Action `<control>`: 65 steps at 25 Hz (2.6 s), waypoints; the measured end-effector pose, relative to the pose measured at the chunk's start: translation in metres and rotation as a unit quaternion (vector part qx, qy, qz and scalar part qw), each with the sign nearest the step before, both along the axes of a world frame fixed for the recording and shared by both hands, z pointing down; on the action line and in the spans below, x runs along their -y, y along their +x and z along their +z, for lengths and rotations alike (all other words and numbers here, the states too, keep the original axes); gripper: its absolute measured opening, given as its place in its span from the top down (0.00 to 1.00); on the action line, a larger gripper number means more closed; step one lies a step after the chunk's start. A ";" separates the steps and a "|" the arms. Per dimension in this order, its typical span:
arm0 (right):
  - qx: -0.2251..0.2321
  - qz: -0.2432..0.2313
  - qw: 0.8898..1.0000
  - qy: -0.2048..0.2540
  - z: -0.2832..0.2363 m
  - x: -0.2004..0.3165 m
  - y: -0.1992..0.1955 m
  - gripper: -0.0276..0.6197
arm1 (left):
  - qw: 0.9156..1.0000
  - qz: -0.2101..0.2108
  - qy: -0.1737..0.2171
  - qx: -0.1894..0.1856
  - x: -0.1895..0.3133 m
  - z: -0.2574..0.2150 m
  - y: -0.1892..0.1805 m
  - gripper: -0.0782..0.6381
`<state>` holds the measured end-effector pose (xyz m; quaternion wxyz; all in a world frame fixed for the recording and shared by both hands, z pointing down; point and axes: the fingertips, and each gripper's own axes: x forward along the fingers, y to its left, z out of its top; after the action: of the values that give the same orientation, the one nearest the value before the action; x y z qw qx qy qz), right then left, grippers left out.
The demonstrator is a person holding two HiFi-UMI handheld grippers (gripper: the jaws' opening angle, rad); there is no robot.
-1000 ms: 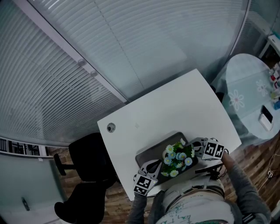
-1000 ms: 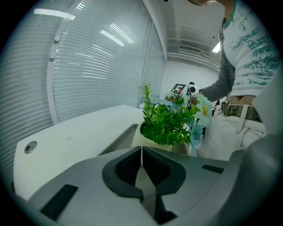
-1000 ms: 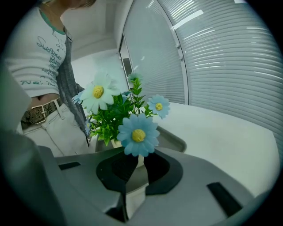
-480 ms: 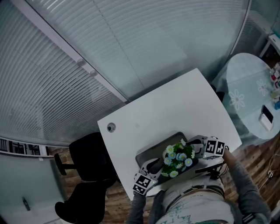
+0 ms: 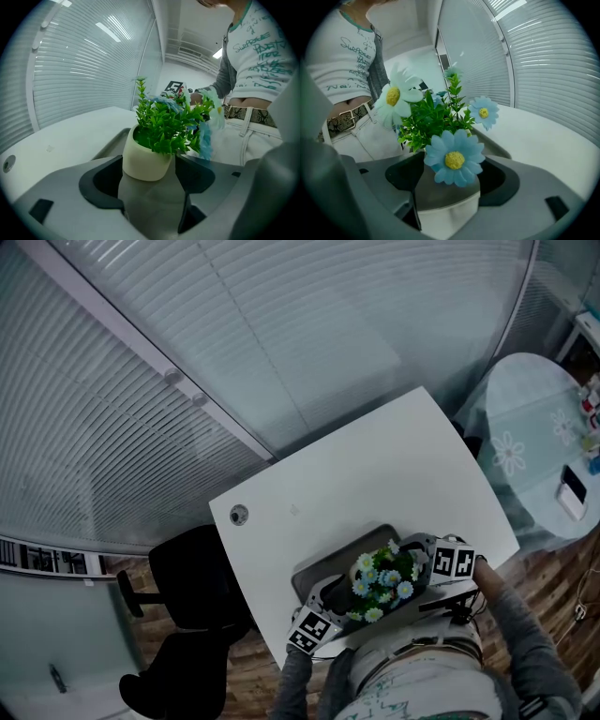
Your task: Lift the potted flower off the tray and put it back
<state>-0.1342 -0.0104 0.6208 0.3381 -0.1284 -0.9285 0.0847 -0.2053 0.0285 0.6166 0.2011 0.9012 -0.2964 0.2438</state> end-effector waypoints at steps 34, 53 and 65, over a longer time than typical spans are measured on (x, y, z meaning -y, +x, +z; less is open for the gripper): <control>0.018 -0.030 0.999 0.025 0.015 -0.006 -0.020 0.37 | 0.997 0.073 0.023 0.013 0.024 0.014 0.031 0.27; 0.025 -0.020 0.999 0.023 0.016 -0.006 -0.020 0.37 | 0.996 0.077 0.032 0.017 0.023 0.016 0.030 0.27; 0.034 -0.019 0.999 0.006 -0.008 -0.006 -0.019 0.38 | 0.997 0.069 0.036 0.009 0.024 -0.010 0.031 0.27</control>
<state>-0.1529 -0.0041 0.6127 0.3090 -0.1467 -0.9372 0.0685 -0.1743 0.0044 0.6061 0.1485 0.9239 -0.2436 0.2549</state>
